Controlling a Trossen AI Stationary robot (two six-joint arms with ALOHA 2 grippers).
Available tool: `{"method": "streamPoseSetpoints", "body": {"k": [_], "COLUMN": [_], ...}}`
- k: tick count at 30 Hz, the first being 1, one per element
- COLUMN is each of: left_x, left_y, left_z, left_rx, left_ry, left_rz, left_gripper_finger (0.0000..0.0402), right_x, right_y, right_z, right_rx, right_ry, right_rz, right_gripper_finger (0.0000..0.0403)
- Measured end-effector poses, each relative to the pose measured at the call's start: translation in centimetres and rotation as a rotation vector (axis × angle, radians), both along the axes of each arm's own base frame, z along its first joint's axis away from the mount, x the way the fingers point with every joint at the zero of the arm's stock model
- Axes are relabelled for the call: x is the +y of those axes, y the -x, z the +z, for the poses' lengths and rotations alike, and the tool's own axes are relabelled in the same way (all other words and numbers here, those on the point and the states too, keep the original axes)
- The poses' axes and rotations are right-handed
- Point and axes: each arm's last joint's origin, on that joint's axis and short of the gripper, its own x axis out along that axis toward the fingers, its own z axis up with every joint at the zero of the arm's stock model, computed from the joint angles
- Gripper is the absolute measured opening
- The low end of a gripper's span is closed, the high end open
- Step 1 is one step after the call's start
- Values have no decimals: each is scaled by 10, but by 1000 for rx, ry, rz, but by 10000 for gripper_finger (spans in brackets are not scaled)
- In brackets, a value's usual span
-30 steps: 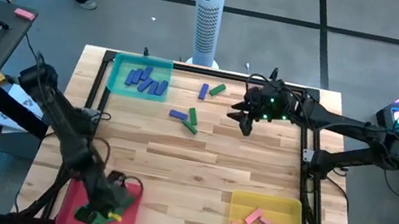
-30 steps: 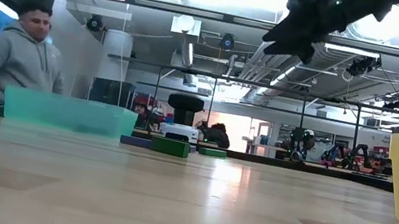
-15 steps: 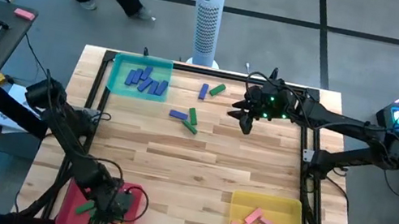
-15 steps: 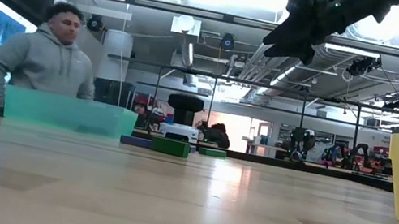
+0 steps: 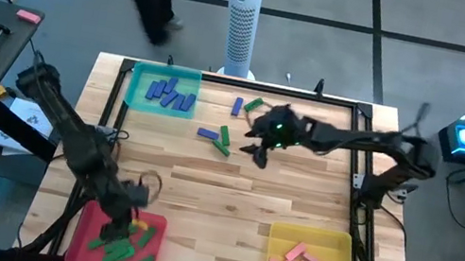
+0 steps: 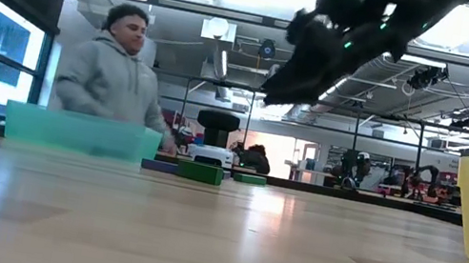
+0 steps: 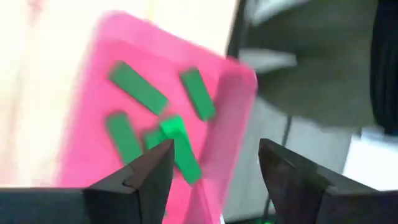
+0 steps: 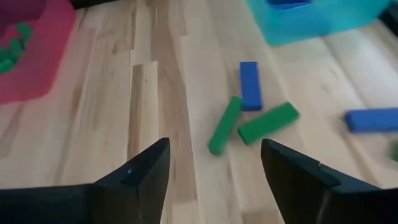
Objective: Sort blocks
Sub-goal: Put the green block into the red bin
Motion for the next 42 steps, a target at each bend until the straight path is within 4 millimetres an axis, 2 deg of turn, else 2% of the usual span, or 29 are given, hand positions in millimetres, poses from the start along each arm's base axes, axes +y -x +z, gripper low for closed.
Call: {"method": "streamPoseSetpoints", "body": {"k": [6,11,16,20,23,28,32,33,37,42], "left_x": [47,75,91,97,100,101,102,102,101,97], "left_y": [18,26,29,25,21,15,11,10,7,0], "left_z": [30,48,56,56,54,53,50,49,47,46], "left_rx": [-187,-396,-528,-543,-534,-527,-512,-509,-500,-507], "left_ry": [-128,-267,-427,-505,-532,-531,-551,-554,-549,-560], "left_rz": [269,480,581,583,588,610,609,612,617,565], "left_gripper_finger": [198,189,188,188,188,188,188,188,188,188], "right_x": [8,12,11,12,11,10,11,11,15,27], "right_y": [-33,-43,-48,-52,-52,-54,-56,-57,-59,-63], "right_z": [-44,-75,-95,-107,-117,-120,-118,-117,-107,-57], "right_rx": [-20,42,62,51,79,61,24,17,37,-36], "right_ry": [58,42,11,-9,-39,-93,-117,-125,-166,-163], "right_rz": [-21,-96,-159,-126,-163,-237,-213,-199,-171,-14], "right_gripper_finger": [231,231,231,218,194,114,29,18,25,10]}}
